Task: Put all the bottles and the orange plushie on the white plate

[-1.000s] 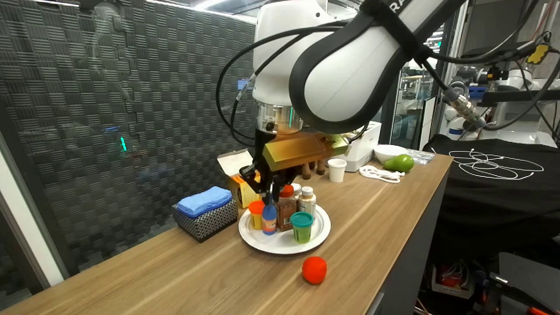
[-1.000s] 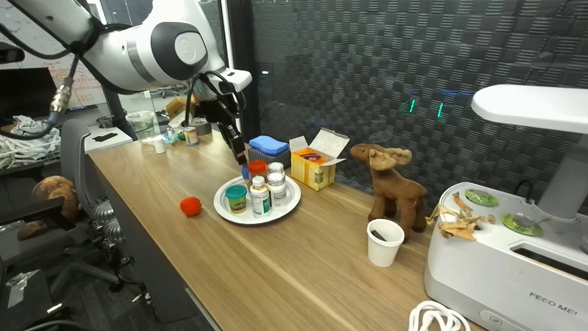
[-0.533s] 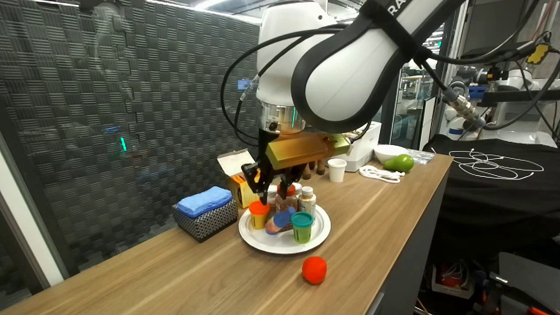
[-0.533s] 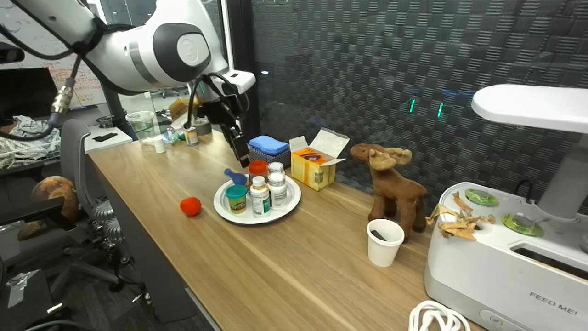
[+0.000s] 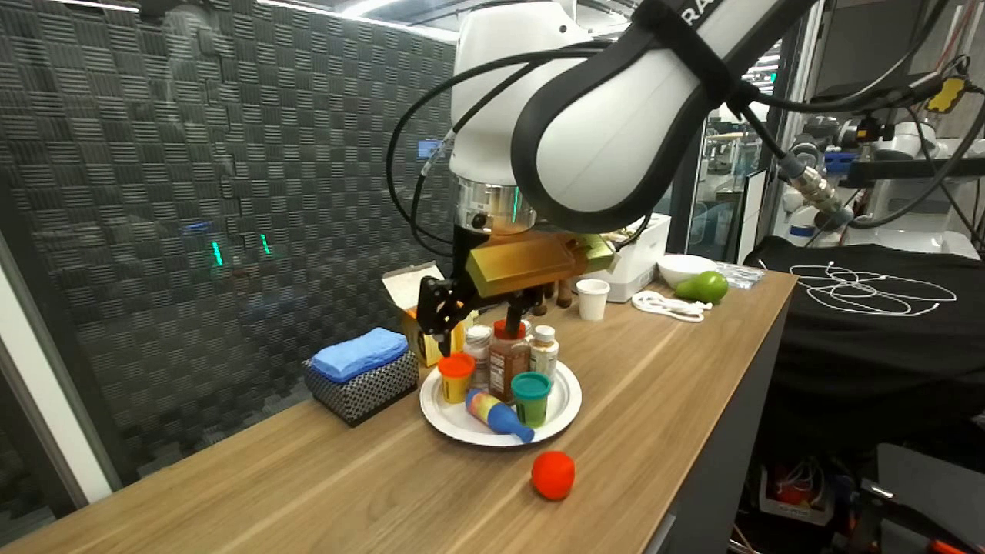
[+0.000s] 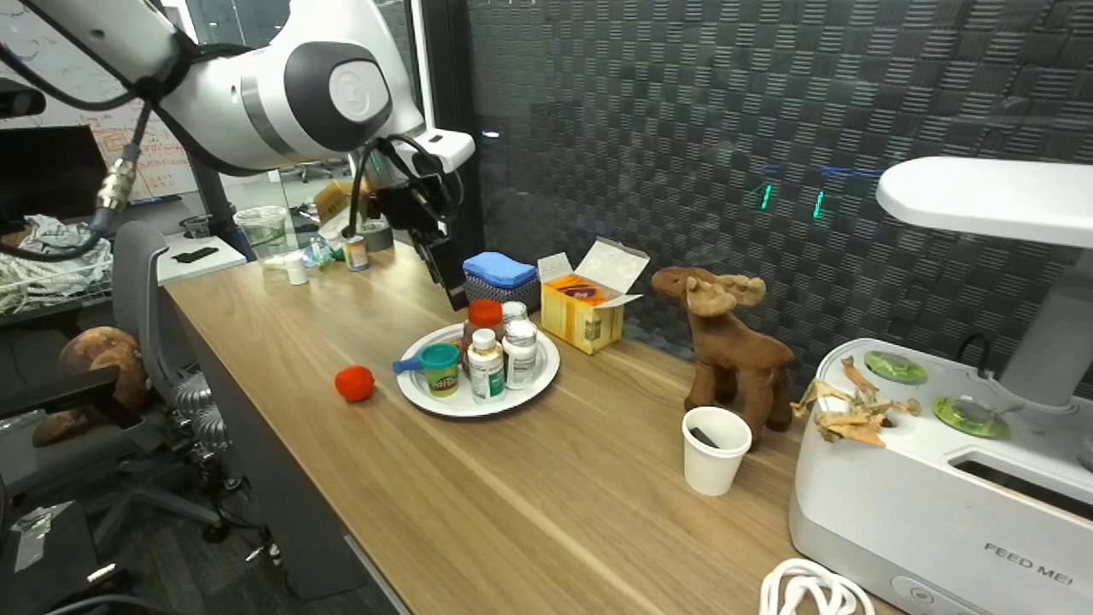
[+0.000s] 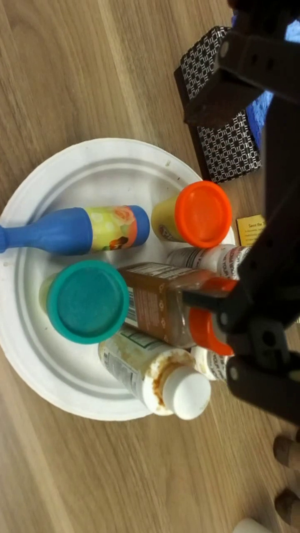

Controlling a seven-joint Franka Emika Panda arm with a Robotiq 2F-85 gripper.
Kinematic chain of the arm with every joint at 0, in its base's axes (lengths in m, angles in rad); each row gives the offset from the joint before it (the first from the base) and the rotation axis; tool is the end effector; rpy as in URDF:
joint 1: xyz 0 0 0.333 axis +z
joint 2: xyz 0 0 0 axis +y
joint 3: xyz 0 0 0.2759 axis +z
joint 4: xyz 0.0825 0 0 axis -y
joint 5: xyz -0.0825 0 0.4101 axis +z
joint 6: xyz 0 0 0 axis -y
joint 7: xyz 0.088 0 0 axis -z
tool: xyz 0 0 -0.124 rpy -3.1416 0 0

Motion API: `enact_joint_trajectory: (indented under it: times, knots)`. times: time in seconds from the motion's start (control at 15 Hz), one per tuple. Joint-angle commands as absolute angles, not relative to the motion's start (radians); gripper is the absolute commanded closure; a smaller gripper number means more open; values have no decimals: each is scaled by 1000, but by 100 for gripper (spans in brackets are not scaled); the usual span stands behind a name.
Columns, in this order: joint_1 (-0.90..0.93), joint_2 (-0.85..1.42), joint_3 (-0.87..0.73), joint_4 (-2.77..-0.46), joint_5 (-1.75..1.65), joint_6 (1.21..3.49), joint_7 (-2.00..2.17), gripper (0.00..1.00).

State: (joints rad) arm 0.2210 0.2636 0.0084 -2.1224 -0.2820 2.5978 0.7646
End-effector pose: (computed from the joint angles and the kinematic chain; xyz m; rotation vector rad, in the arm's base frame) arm 0.5880 0.1405 0.2329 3.0301 -0.4725 0.4089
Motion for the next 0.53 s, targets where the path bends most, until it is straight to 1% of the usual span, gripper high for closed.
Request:
enact_joint_trajectory:
  times: [0.0, 0.47]
  knots:
    - [236, 252, 7, -2109, -292, 2600, 748, 0]
    - [300, 210, 43, -2087, -344, 2480, 725, 0]
